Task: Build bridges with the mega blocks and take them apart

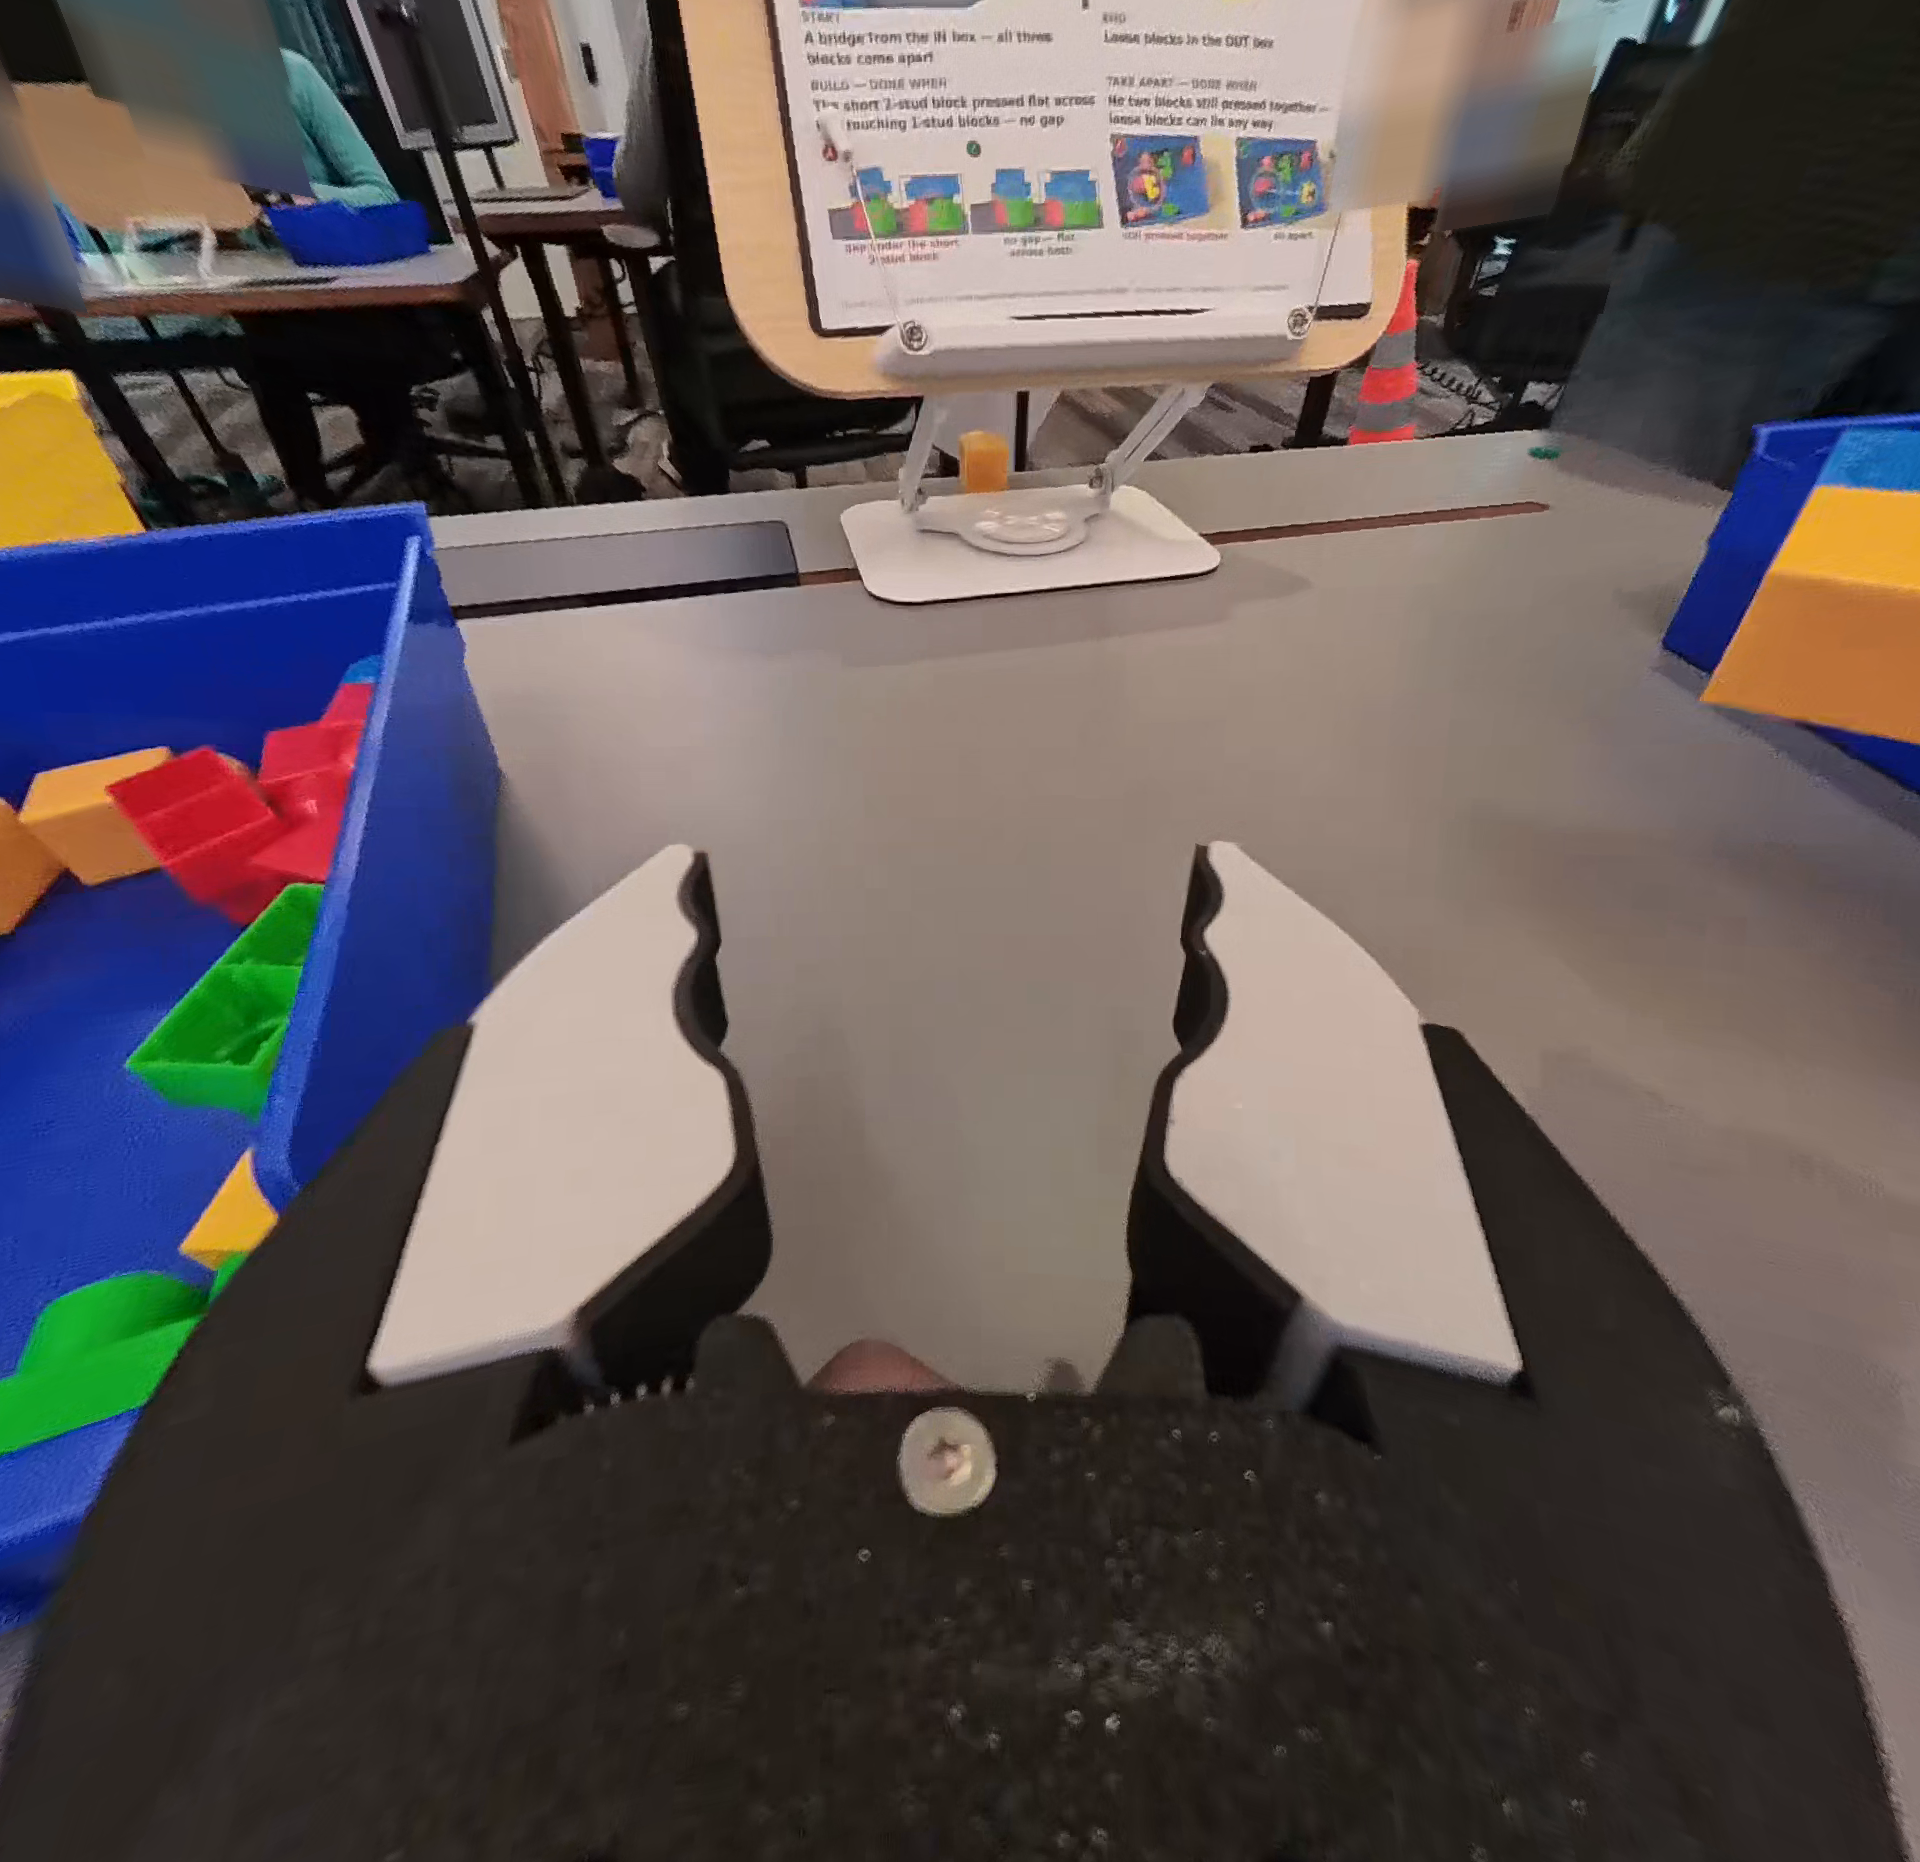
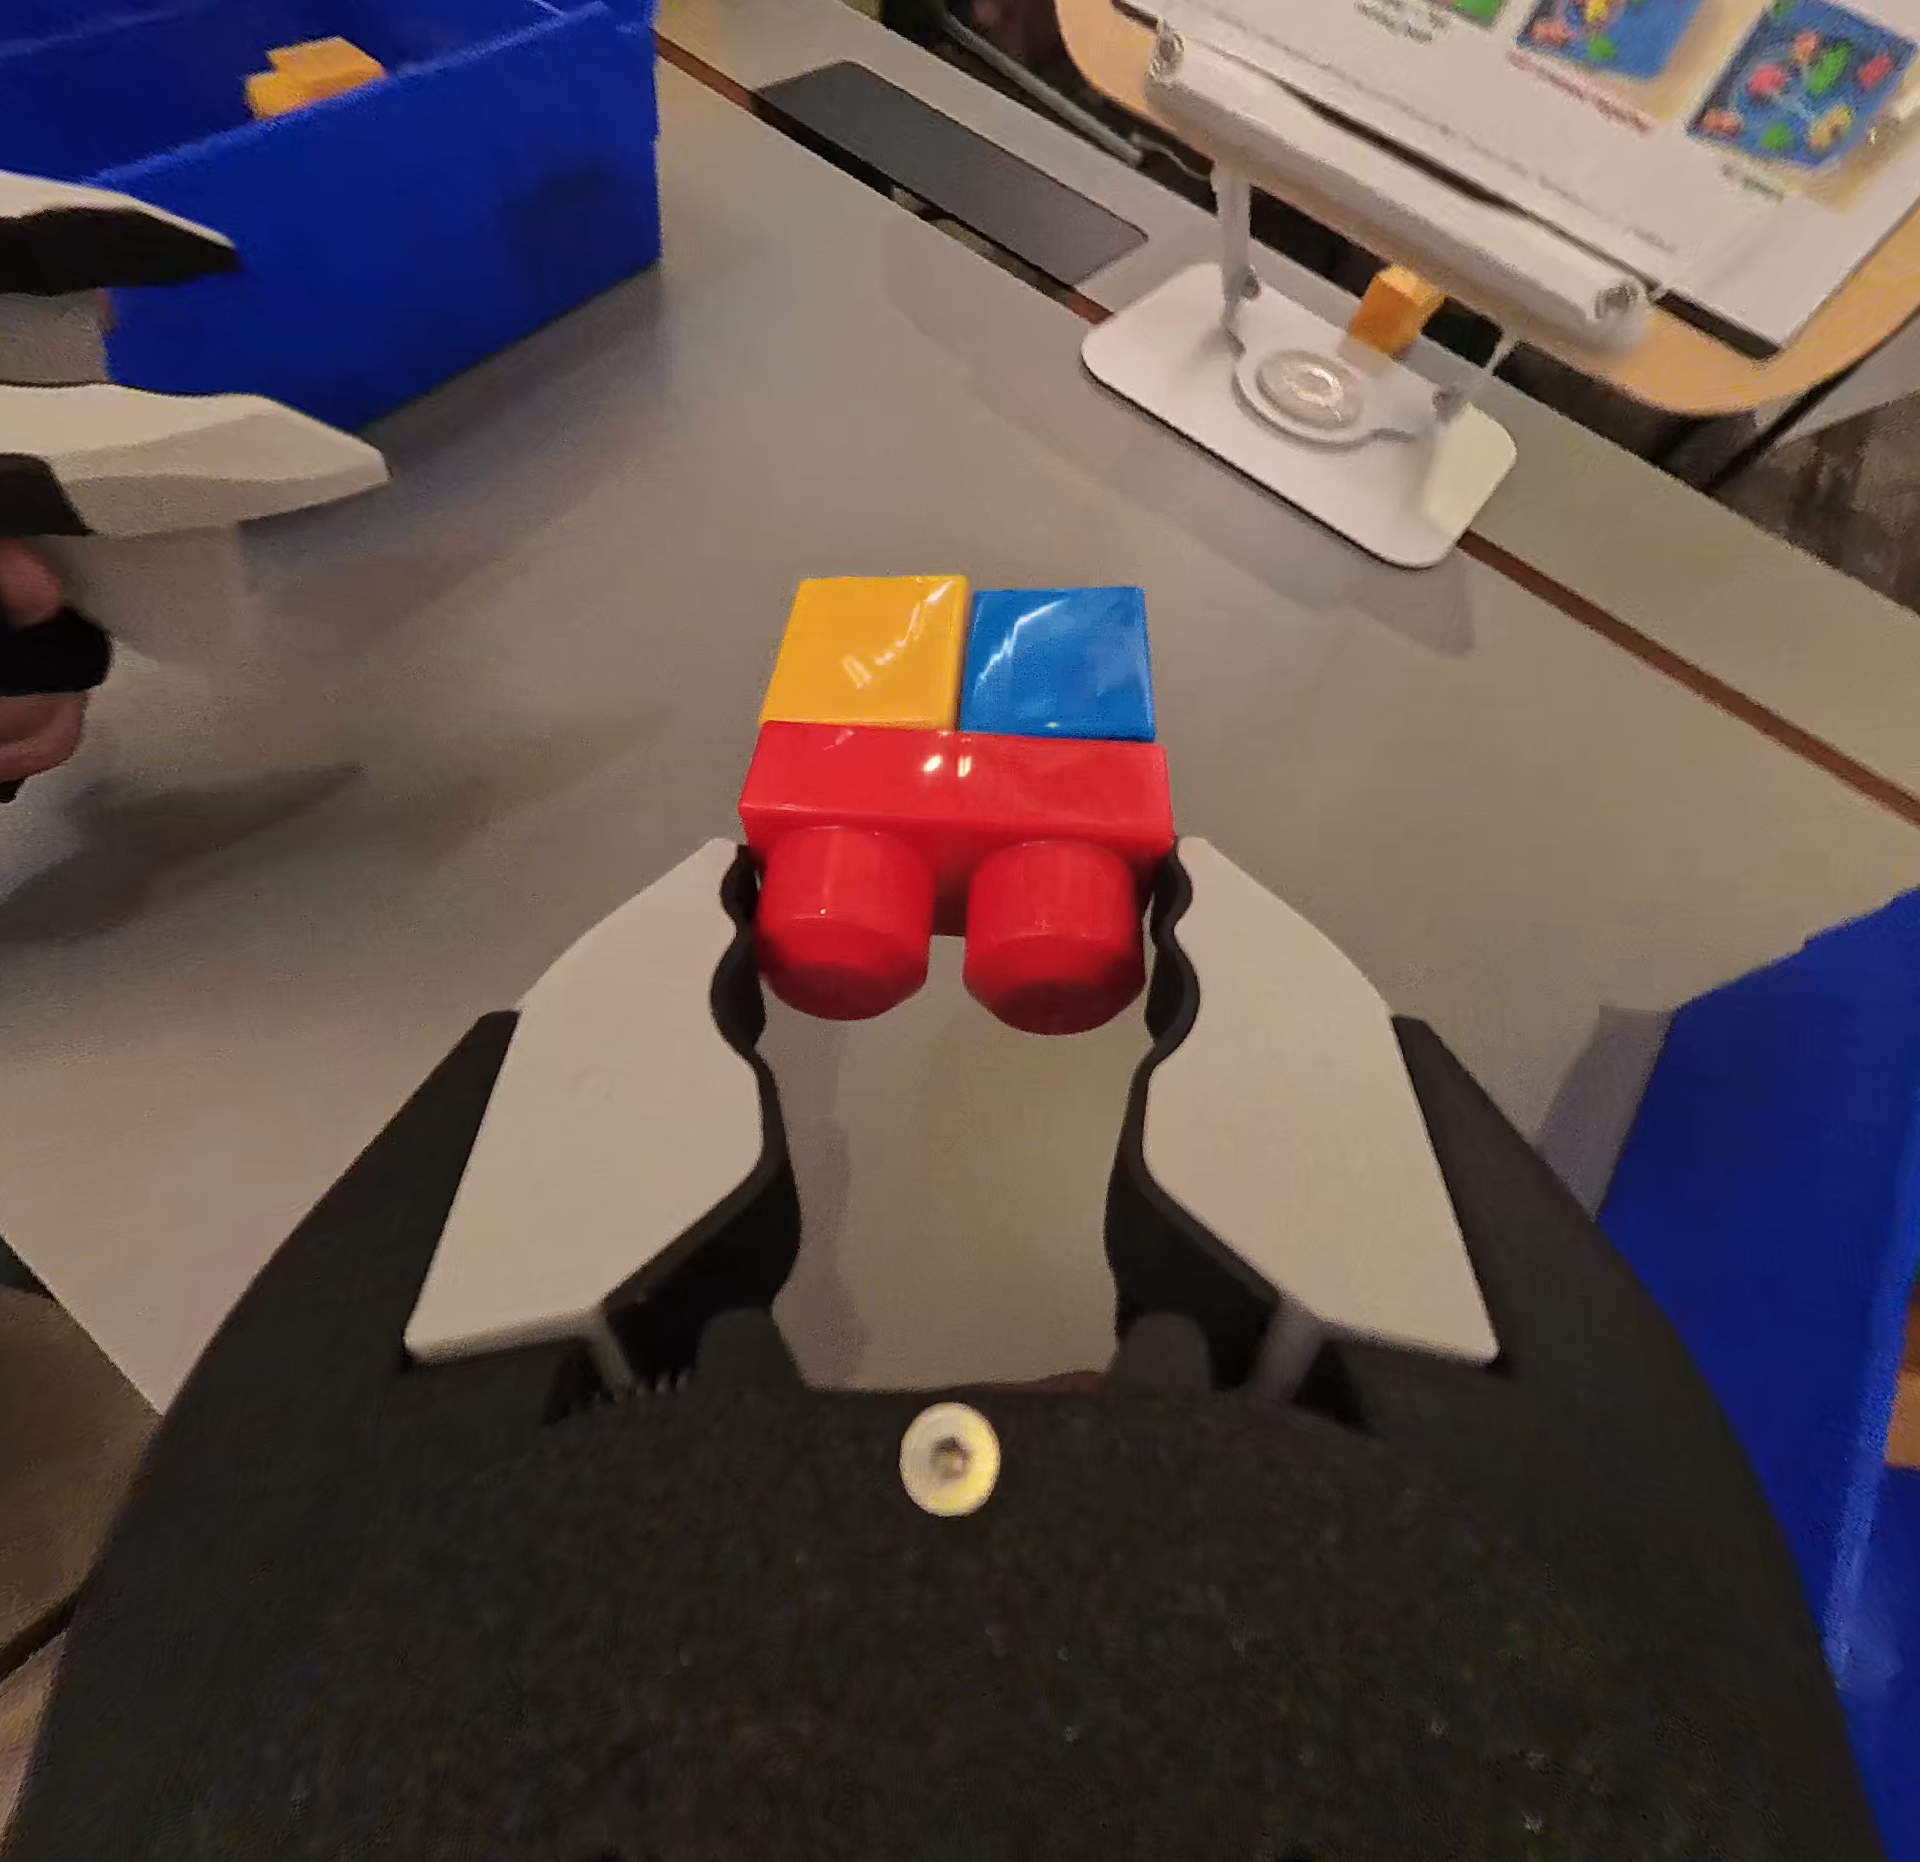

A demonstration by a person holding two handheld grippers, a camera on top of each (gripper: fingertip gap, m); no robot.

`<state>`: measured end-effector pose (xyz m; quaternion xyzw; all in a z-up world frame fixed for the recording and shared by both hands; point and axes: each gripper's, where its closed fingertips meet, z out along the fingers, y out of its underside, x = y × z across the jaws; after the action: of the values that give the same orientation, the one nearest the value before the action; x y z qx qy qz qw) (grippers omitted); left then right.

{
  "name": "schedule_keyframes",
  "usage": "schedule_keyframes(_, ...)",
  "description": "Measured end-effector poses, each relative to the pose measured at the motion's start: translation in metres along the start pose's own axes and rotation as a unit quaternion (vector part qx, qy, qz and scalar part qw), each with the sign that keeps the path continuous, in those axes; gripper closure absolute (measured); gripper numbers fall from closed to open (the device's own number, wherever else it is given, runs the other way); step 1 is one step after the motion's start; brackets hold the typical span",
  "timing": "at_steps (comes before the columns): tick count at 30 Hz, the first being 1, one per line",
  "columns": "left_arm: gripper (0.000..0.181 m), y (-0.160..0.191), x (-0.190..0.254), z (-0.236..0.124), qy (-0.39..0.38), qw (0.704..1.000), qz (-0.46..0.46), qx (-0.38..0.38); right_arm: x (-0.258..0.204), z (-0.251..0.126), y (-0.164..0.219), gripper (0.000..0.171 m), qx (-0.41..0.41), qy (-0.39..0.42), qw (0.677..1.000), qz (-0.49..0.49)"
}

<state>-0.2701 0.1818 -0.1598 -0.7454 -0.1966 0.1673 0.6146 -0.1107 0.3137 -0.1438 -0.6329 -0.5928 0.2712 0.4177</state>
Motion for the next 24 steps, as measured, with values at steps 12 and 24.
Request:
schedule_keyframes(12,0.097,0.002,0.019,-0.005,0.024,0.999,0.043,0.008,0.056,-0.047,0.03,0.098,-0.034,0.033,0.999,-0.004)
schedule_keyframes(24,0.104,0.003,0.029,-0.003,0.048,0.997,0.058,0.004,0.22,-0.126,0.104,0.098,-0.284,-0.003,0.938,-0.199)
